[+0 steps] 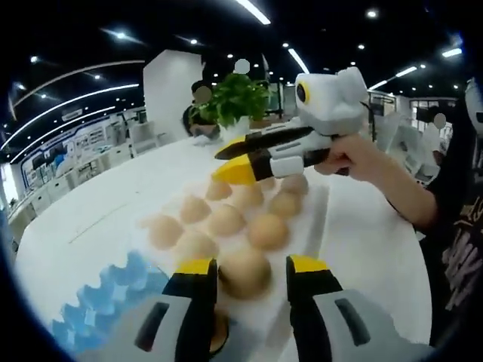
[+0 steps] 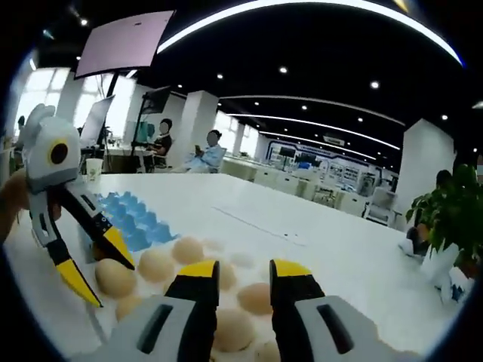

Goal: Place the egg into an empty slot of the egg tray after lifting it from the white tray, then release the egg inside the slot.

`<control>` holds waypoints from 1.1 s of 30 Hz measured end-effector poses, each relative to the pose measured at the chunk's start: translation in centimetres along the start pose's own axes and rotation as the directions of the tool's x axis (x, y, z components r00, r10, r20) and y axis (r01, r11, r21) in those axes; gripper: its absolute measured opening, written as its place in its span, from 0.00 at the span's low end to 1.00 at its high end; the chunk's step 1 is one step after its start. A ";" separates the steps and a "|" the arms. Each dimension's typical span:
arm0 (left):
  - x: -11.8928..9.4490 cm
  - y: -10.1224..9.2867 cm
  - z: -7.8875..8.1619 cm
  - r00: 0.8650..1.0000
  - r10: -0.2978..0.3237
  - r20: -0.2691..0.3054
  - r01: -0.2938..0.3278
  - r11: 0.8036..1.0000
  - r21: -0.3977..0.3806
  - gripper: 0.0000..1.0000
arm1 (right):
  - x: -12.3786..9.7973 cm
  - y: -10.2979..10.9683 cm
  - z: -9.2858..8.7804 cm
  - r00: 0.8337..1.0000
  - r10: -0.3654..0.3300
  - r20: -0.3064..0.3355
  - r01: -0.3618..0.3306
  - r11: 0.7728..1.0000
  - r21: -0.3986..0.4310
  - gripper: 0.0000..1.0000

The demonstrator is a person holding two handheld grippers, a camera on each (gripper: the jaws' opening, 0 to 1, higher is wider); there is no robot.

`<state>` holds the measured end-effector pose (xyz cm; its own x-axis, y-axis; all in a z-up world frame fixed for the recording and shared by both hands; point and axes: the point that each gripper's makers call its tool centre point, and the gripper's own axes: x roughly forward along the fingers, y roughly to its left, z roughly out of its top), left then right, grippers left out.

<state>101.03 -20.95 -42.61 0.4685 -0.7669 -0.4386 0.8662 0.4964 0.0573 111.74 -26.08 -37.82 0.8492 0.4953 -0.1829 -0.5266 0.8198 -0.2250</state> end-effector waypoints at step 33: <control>-0.6 2.9 -0.2 1.000 -0.005 -0.028 0.007 0.999 0.046 0.28 | 0.0 0.9 -0.4 1.000 0.006 -0.004 -0.006 1.000 0.004 0.28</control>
<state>103.23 -18.98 -42.42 0.4588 -0.7581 -0.4635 0.8765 0.4718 0.0959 111.27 -25.47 -38.35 0.8460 0.4990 -0.1878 -0.5313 0.8182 -0.2197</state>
